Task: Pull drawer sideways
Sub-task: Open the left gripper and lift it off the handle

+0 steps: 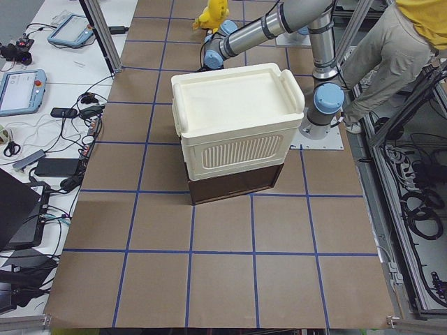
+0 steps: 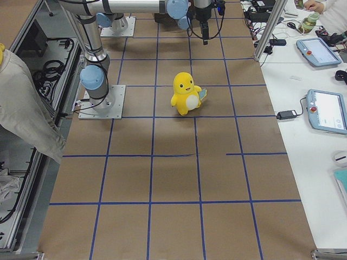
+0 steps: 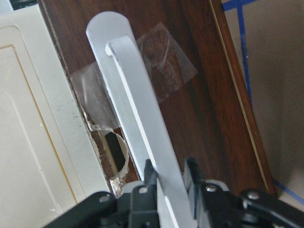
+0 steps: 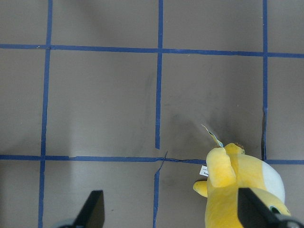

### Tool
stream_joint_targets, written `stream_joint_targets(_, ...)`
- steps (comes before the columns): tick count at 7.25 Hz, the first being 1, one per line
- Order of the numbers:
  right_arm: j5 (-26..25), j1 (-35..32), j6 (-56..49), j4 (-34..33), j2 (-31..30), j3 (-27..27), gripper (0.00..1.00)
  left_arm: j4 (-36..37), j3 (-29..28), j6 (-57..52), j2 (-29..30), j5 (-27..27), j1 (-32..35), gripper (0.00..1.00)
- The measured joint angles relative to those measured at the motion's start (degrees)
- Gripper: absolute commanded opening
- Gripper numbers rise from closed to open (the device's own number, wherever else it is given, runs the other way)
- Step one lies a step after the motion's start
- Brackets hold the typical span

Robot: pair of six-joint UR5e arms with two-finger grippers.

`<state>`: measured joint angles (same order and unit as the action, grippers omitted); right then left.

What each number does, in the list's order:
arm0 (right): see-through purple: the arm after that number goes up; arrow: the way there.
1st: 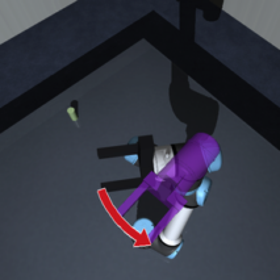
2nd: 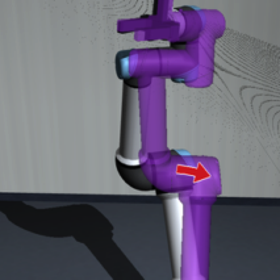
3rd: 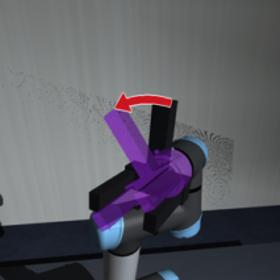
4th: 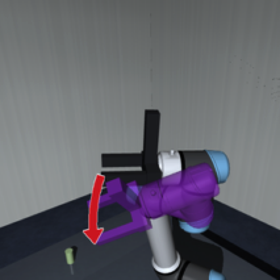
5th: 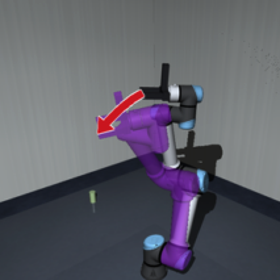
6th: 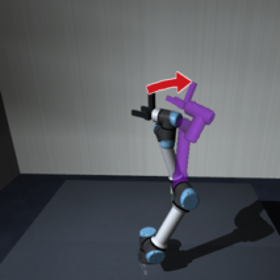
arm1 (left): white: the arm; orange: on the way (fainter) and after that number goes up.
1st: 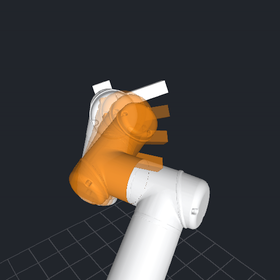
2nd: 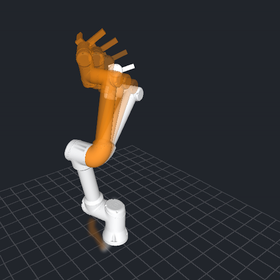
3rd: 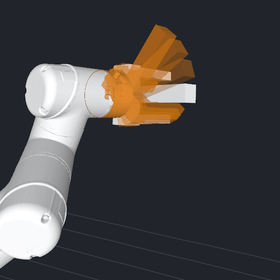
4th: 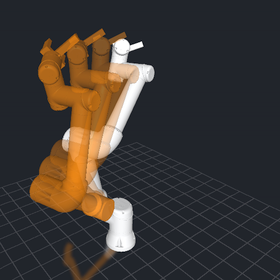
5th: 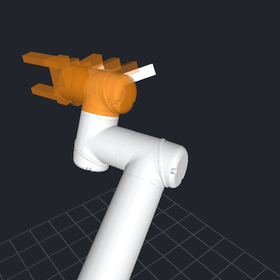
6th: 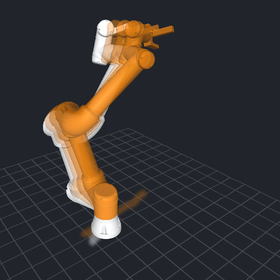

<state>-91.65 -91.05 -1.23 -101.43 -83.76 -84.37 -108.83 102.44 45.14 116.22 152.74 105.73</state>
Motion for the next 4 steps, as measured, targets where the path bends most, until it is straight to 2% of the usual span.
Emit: stream_joint_targets(4, 0.0, 0.0, 0.0, 0.0, 0.0, 0.0, 1.00, -0.3, -2.1, -1.3, -1.9, 0.0, -0.9, 1.00)
